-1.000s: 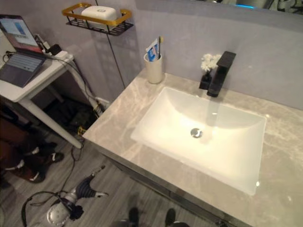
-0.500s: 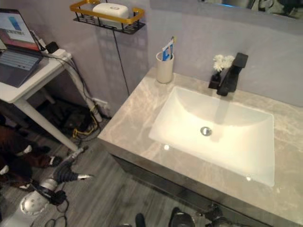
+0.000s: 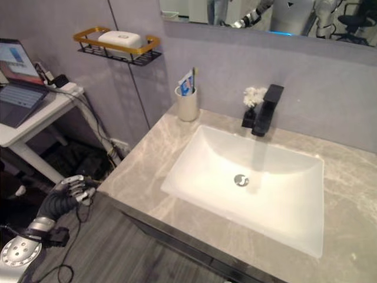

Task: Put brush and paste in cup on sink, flatten towel.

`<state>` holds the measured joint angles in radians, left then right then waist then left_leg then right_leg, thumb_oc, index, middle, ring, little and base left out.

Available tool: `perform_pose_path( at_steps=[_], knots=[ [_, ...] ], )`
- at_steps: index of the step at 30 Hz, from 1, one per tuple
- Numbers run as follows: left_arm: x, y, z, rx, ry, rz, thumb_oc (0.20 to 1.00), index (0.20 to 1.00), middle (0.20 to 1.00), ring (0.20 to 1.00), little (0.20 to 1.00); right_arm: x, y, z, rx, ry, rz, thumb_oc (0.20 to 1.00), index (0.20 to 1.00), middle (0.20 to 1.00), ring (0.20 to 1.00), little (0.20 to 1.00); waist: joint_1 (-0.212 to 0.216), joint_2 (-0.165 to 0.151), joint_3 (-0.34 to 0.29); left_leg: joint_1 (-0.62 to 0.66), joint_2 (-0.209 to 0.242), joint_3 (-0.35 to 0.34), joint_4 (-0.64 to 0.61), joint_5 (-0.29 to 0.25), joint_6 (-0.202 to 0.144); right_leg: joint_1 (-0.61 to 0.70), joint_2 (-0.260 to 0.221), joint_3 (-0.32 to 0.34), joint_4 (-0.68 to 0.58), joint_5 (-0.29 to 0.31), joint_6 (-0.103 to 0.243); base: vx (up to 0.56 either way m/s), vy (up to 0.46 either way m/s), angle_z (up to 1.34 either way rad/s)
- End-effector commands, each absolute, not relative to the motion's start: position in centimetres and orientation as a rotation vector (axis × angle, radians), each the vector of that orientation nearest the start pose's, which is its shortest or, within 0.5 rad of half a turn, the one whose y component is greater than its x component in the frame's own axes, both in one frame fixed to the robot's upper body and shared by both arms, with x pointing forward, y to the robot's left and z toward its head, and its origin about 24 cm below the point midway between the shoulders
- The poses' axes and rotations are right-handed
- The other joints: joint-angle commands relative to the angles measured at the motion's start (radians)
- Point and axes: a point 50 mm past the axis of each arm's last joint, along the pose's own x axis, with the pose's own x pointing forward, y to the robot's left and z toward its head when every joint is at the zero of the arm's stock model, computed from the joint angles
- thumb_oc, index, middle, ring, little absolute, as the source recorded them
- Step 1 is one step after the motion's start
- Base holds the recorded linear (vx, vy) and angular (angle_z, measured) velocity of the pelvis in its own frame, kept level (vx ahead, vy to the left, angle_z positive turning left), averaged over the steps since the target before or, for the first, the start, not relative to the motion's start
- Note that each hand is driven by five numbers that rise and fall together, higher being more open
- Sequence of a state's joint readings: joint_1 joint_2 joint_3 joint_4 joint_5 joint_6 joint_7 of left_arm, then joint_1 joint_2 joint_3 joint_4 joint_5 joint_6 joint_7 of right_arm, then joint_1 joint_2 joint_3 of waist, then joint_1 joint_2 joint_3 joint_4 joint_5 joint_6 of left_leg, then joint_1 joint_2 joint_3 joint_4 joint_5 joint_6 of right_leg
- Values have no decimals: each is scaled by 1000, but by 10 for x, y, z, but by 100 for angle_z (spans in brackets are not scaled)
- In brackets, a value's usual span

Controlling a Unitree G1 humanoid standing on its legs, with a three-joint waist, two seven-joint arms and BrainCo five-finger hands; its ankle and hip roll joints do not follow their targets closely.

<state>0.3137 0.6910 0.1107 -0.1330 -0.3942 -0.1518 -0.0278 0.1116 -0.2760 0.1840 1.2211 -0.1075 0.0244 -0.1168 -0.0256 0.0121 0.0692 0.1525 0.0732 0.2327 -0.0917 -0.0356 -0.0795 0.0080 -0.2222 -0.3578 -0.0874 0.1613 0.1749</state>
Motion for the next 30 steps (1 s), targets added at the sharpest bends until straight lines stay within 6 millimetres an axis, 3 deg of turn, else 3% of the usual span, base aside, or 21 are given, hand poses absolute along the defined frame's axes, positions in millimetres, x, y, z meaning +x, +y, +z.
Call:
perform_pose_path(
  at_steps=[1, 6, 9, 14, 15, 25, 30],
  knots=[
    [208, 291, 115, 296, -190, 74, 200, 200, 200, 200, 200, 60, -240, -164, -574, 1286, 73, 1000, 1000, 1000, 1000, 1000, -25, -41, -5, -13, -64, 2, 41, -45, 48, -72, -29, 19, 15, 60, 45, 58, -55, -8],
    [225, 292, 113, 265, -215, 140, 200, 200, 200, 200, 200, 65, -237, -163, -606, 1259, 109, 1000, 1000, 1000, 1000, 1000, -49, -21, 1, -25, -55, 24, 28, -33, 38, -98, -9, 45, 11, 45, 36, 32, -26, -22],
    [248, 292, 110, 244, -212, 209, 200, 200, 200, 200, 200, 73, -239, -161, -623, 1230, 106, 1000, 1000, 1000, 1000, 1000, -85, 3, 17, -48, -52, 48, 18, -23, 30, -138, 7, 79, 8, 41, 32, 5, 2, -22],
    [272, 288, 116, 185, -232, 238, 200, 200, 200, 200, 200, 83, -245, -158, -646, 1204, 92, 1000, 1000, 1000, 1000, 1000, -115, 19, 41, -89, -50, 69, 13, -7, 23, -192, 18, 108, 11, 45, 27, -21, -4, -24],
    [285, 294, 124, 203, -236, 267, 200, 200, 200, 200, 200, 85, -248, -157, -636, 1211, 69, 1000, 1000, 1000, 1000, 1000, -135, 24, 57, -114, -45, 76, 5, 7, 16, -229, 27, 122, 14, 47, 23, -14, -20, -17],
    [311, 304, 135, 258, -233, 363, 200, 200, 200, 200, 200, 96, -245, -155, -630, 1175, 63, 1000, 1000, 1000, 1000, 1000, -173, 21, 71, -165, -22, 89, 4, 20, 0, -304, 51, 158, 32, 41, 10, 15, -32, -16],
    [325, 313, 152, 282, -248, 442, 200, 200, 200, 200, 200, 108, -239, -153, -629, 1127, 72, 1000, 1000, 1000, 1000, 1000, -186, 18, 79, -194, -15, 95, 4, 26, -7, -346, 63, 171, 45, 41, 5, 15, -22, -6]
  ],
)
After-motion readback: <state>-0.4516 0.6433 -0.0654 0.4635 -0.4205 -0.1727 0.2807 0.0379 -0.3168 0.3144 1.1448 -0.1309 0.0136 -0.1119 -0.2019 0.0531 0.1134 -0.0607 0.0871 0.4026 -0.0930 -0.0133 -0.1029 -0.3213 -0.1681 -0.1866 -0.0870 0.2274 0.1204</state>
